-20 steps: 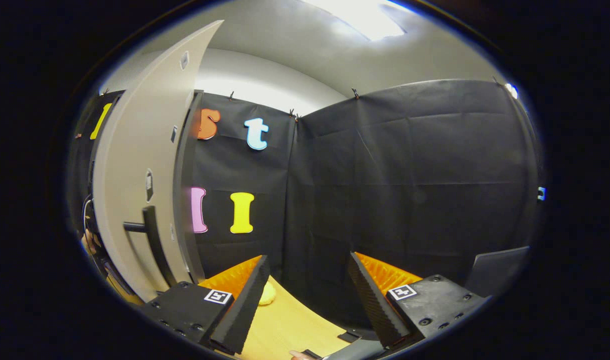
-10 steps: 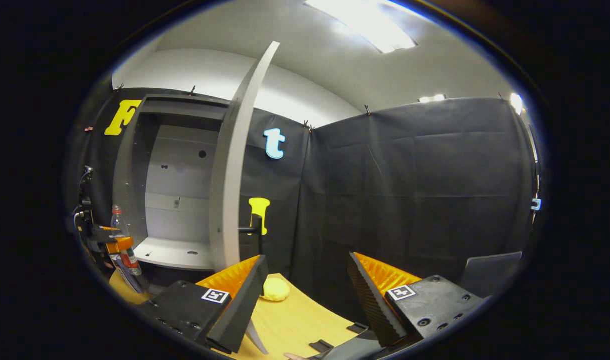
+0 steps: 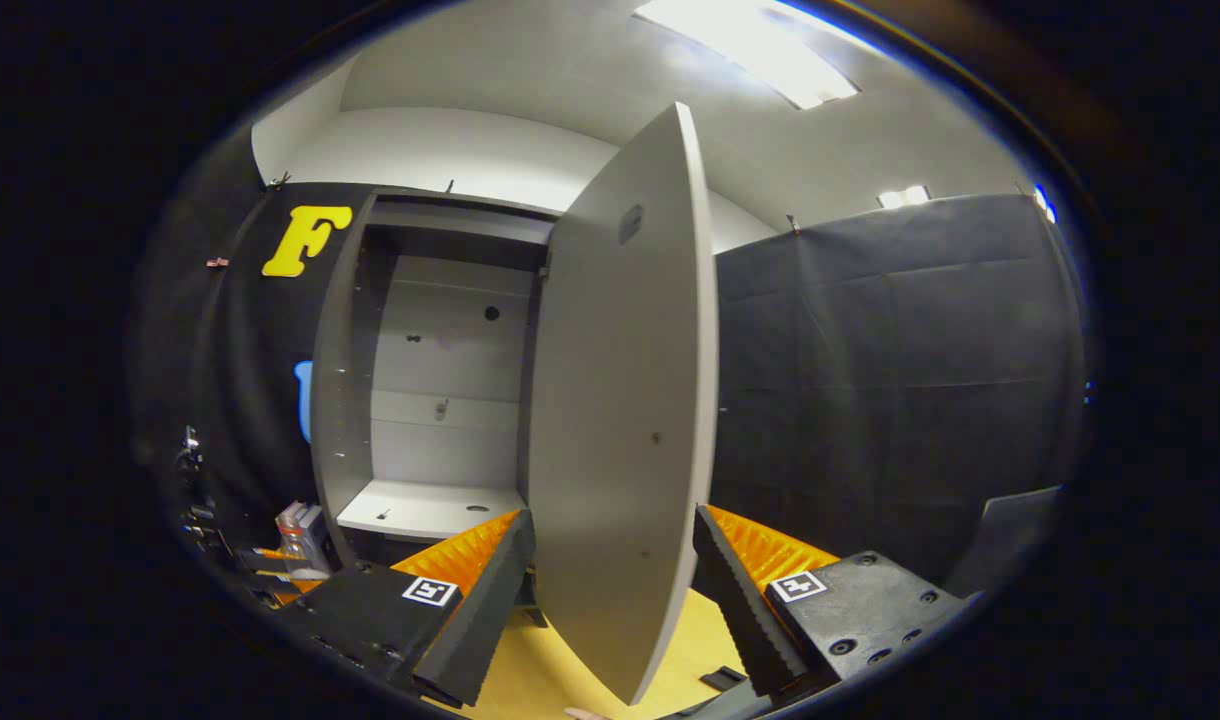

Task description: Open the cabinet door with the right hand, grasp the bottle in the cabinet with the left hand and place it on the coaster, then close the cabinet door with the right hand.

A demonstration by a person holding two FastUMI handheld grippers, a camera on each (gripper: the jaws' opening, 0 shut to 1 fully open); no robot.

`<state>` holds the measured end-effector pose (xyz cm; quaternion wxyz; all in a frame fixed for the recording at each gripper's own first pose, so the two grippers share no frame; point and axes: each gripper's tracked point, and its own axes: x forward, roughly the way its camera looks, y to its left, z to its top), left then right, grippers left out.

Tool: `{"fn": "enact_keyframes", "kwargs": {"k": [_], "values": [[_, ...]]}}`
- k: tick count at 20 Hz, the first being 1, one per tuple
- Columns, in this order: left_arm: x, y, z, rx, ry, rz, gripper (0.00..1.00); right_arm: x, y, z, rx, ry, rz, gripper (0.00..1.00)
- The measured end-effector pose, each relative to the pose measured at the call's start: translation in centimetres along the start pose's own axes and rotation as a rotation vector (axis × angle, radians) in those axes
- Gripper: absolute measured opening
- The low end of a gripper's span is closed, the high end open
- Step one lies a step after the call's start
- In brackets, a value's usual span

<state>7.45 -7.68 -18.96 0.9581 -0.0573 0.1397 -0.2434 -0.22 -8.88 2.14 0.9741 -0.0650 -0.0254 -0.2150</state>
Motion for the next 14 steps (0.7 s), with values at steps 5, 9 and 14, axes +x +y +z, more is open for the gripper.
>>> {"fn": "enact_keyframes", "kwargs": {"k": [5,9,14], "values": [[-1.1,0.8,-6.2,-0.021,0.008,0.041,0.8,1.4,4.6,-4.1,0.003,0.049,0.134,0.97],[-1.5,0.6,-10.8,-0.052,-0.03,0.069,0.8,1.6,5.4,-7.2,0.043,0.083,0.186,0.98],[-1.6,1.3,-16.5,0.049,-0.014,0.15,0.8,0.6,6.0,-13.1,0.065,0.211,0.238,0.97]]}}
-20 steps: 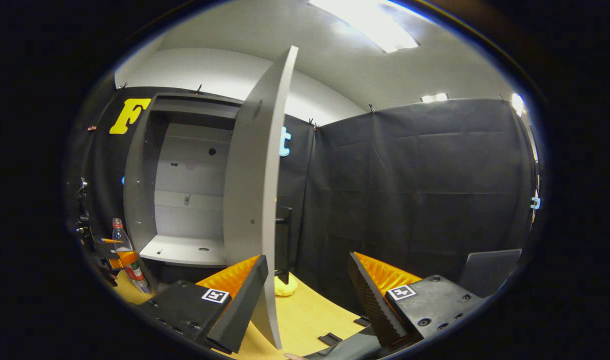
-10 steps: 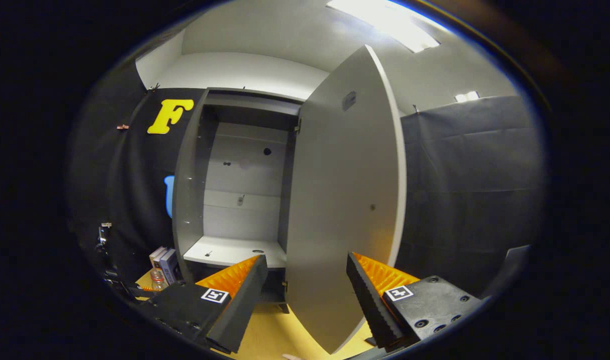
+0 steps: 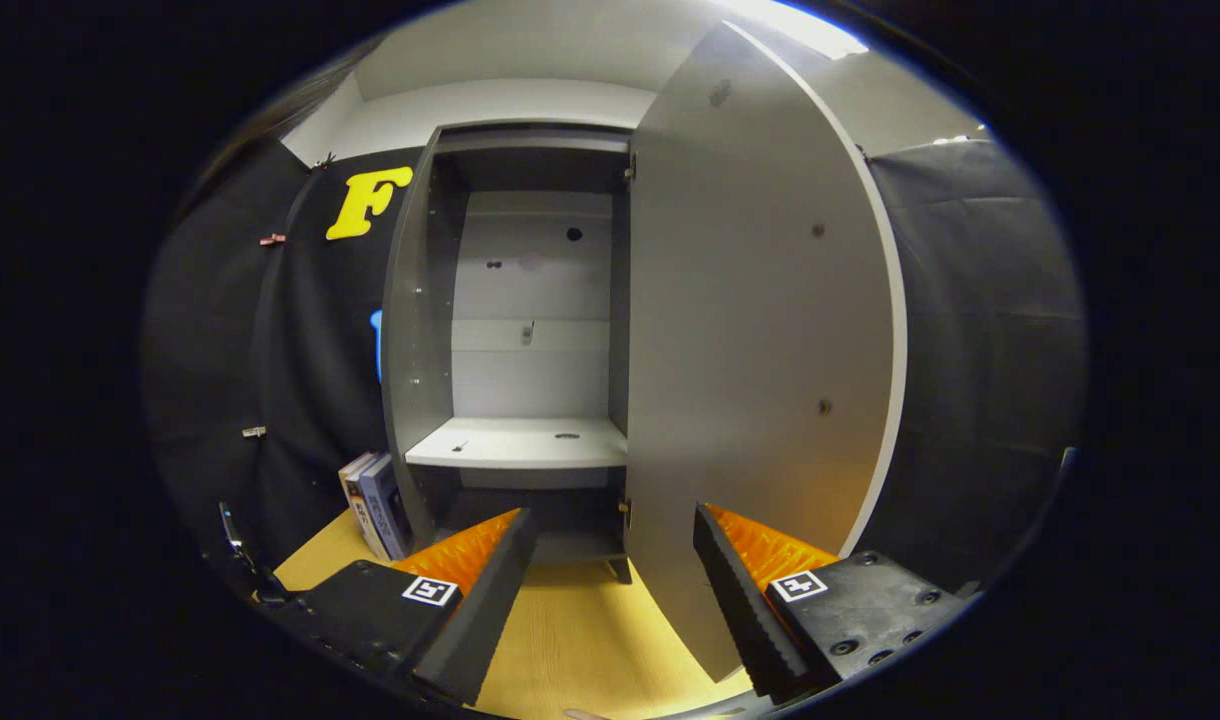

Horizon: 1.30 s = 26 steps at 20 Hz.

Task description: Open the cabinet door with the right hand, grasp the bottle in the cabinet with the left hand and place it on the coaster, then close the cabinet door with the right hand.

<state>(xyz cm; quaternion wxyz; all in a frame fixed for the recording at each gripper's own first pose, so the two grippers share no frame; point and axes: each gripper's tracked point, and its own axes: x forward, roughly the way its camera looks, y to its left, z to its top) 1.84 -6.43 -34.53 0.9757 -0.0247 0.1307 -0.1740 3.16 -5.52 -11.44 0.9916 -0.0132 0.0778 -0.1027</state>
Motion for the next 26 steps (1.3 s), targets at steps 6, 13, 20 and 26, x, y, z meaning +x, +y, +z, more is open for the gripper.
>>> {"fn": "enact_keyframes", "kwargs": {"k": [6,13,20,26], "values": [[-0.2,-0.3,-1.2,0.055,-0.038,0.001,0.81,0.1,1.8,-3.0,-0.066,0.092,0.073,0.98],[-0.8,0.3,-2.0,0.047,0.001,0.025,0.96,0.5,1.9,-2.7,-0.067,0.081,0.071,0.96],[-0.5,-0.2,0.6,0.004,-0.019,-0.015,0.96,0.1,1.8,-1.6,-0.071,0.071,0.046,0.96],[-2.0,-0.6,9.1,0.031,-0.057,-0.07,0.96,-1.4,1.2,2.9,-0.08,0.018,0.011,0.96]]}}
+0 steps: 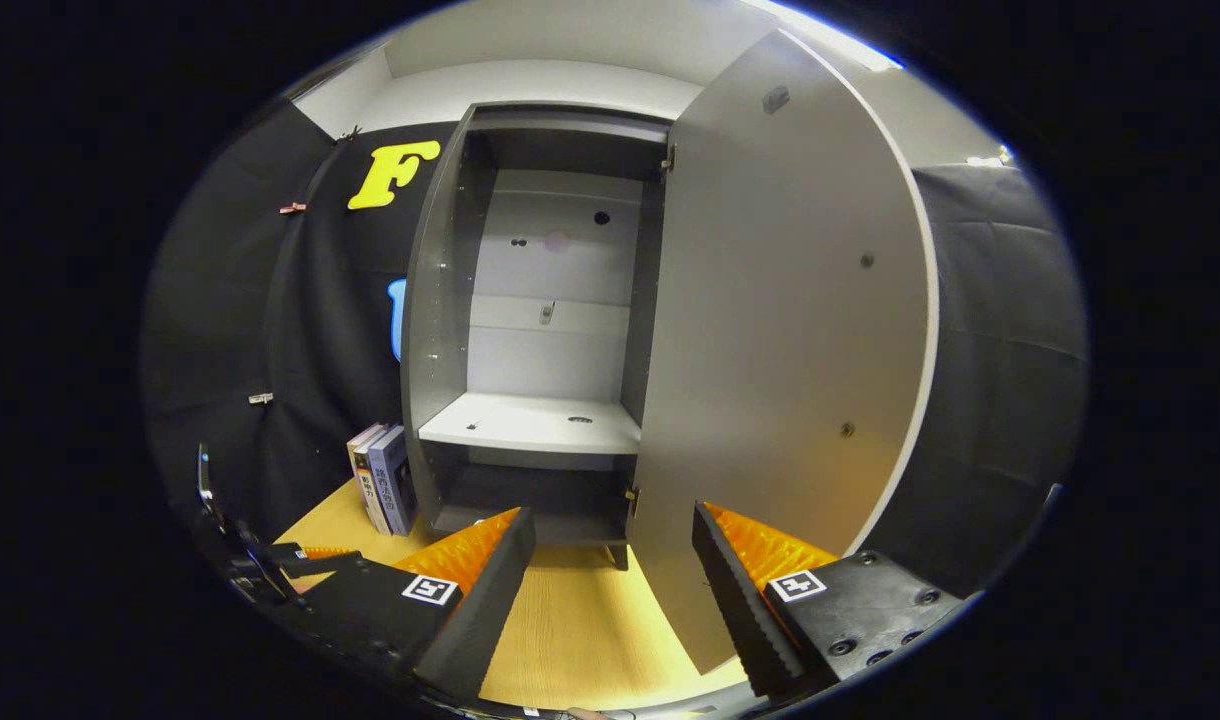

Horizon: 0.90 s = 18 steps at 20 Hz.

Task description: Open the cabinet door with the right hand, grasp the bottle in the cabinet with the left hand and place it on the coaster, then close the cabinet door with the right hand.

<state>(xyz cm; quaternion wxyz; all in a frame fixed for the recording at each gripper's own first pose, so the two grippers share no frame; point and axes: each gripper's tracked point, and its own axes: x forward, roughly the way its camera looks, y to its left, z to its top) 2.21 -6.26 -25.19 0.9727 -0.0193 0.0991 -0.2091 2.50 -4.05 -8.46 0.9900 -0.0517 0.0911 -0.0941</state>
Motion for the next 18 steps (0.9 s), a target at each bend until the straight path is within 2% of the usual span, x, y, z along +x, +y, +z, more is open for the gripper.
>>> {"fn": "enact_keyframes", "kwargs": {"k": [2,6,7,8,11,12,15,16,17,18], "values": [[-1.2,-0.8,4.3,-0.009,-0.022,-0.045,0.96,-1.4,-1.3,1.8,0.0,-0.008,-0.023,0.99],[-3.1,-5.2,11.8,-0.019,-0.072,-0.194,0.95,-5.1,-6.4,5.2,0.041,-0.042,-0.147,0.96],[-3.2,-6.6,12.8,-0.016,-0.07,-0.221,0.92,-5.7,-7.6,5.5,0.058,-0.049,-0.175,0.96],[-3.1,-8.0,13.5,-0.018,-0.065,-0.244,0.94,-6.6,-8.9,5.4,0.073,-0.05,-0.206,0.94],[-2.5,-13.6,15.0,-0.077,-0.057,-0.357,0.95,-7.4,-12.8,4.5,0.085,-0.035,-0.276,0.99],[-2.2,-15.3,15.5,-0.093,-0.058,-0.381,0.95,-7.4,-14.2,4.4,0.09,-0.033,-0.285,0.96],[-1.3,-18.0,16.5,-0.092,-0.062,-0.377,0.92,-6.6,-17.0,5.2,0.124,-0.059,-0.24,0.96],[-1.2,-18.5,16.7,-0.083,-0.069,-0.353,0.95,-6.0,-17.9,5.4,0.128,-0.068,-0.215,0.96],[-0.9,-19.3,16.9,-0.076,-0.075,-0.329,0.92,-5.2,-18.4,5.6,0.131,-0.076,-0.178,0.96],[-0.3,-20.1,17.1,-0.069,-0.081,-0.298,0.95,-4.5,-18.6,5.8,0.134,-0.082,-0.133,0.93]]}}
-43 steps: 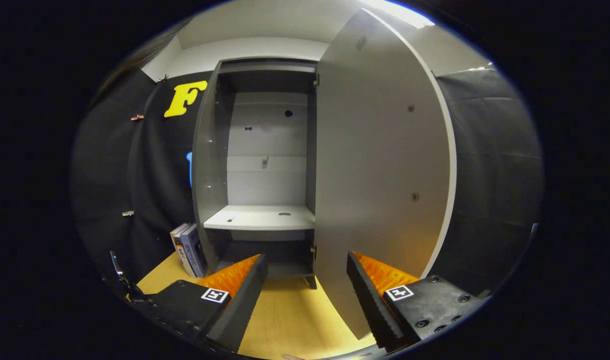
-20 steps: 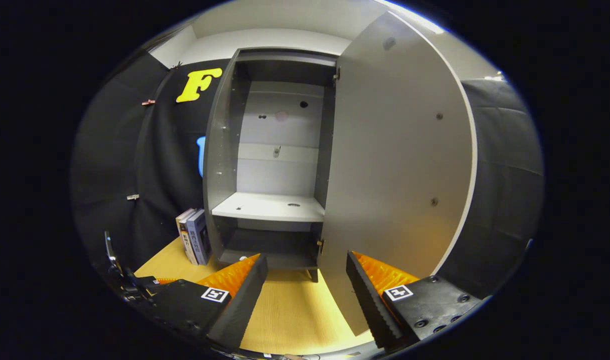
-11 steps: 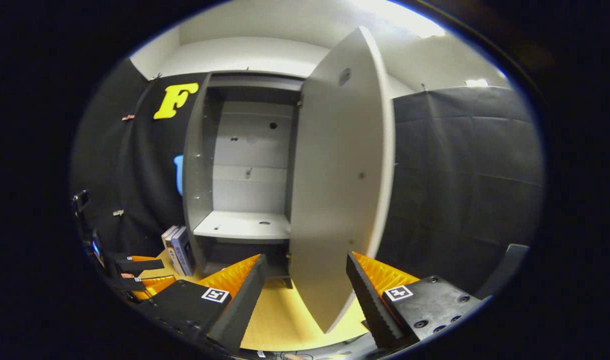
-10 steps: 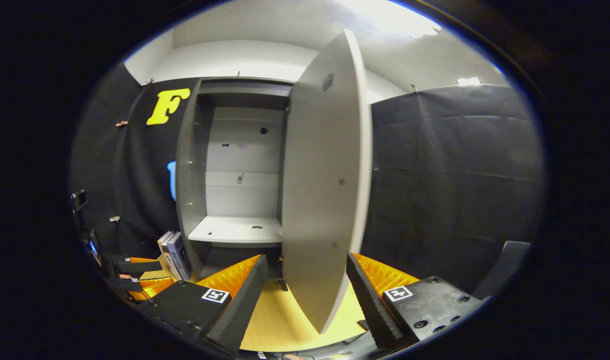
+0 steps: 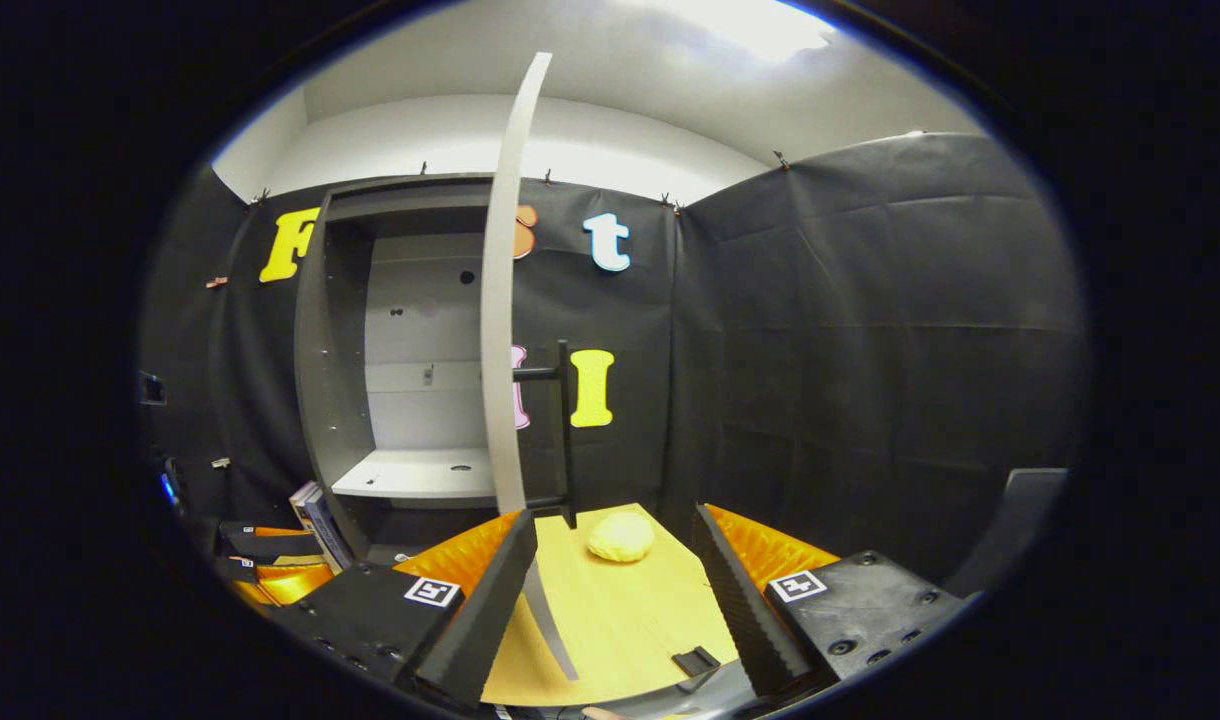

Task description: Open the cabinet door with the right hand, grasp the bottle in the cabinet with the left hand and place it on the coaster, then close the cabinet door with the right hand.

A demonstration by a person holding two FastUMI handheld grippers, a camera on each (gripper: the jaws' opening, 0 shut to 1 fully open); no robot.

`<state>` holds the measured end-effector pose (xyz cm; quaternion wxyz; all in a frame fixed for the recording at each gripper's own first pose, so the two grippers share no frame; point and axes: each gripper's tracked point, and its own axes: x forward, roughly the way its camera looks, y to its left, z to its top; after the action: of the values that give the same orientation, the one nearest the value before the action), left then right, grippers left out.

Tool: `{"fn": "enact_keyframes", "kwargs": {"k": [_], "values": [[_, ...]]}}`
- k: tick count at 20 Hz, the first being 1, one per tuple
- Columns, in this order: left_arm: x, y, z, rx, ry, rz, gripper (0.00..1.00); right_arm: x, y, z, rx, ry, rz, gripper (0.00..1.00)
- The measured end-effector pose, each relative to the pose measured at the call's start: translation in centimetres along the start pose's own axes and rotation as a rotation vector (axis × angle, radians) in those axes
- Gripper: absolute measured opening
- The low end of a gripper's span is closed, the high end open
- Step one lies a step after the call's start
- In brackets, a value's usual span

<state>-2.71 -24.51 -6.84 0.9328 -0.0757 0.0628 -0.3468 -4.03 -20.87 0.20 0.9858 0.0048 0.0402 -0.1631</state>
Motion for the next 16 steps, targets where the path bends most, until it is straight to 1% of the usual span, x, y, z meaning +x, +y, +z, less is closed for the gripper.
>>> {"fn": "enact_keyframes", "kwargs": {"k": [1,2,3,4,5,6,8,10,12,15,16], "values": [[0.5,-0.4,0.1,0.005,-0.006,0.029,0.92,0.7,0.0,0.1,0.006,-0.001,0.048,0.96],[1.0,-0.9,0.3,0.003,-0.013,0.06,0.94,1.4,0.1,0.2,0.012,0.0,0.102,0.96],[1.0,-1.4,0.3,-0.001,-0.02,0.088,0.92,2.0,0.4,0.4,0.02,0.0,0.159,1.0],[1.6,-1.8,0.4,-0.008,-0.028,0.128,0.92,2.4,0.7,0.6,0.031,-0.003,0.216,0.96],[2.0,-1.9,0.4,-0.01,-0.031,0.164,0.92,2.8,1.1,0.6,0.042,0.0,0.269,1.0],[2.2,-1.9,0.2,-0.009,-0.031,0.204,0.95,3.3,1.2,0.3,0.045,0.014,0.304,1.0],[2.0,-2.2,-0.3,-0.01,-0.021,0.26,0.95,3.9,2.3,-0.3,0.06,0.038,0.381,1.0],[2.0,-3.4,-1.0,-0.025,-0.002,0.259,0.95,3.8,3.4,-0.2,0.046,0.039,0.433,0.9],[2.0,-3.3,-1.2,-0.025,0.014,0.265,0.95,3.4,5.7,-0.1,0.024,0.034,0.489,0.92],[1.2,-2.2,-0.3,0.01,-0.001,0.314,0.94,2.3,10.8,-0.5,0.024,0.036,0.592,0.92],[0.5,-1.7,-0.4,0.014,-0.006,0.331,0.94,2.3,12.5,-0.7,0.028,0.037,0.627,1.0]]}}
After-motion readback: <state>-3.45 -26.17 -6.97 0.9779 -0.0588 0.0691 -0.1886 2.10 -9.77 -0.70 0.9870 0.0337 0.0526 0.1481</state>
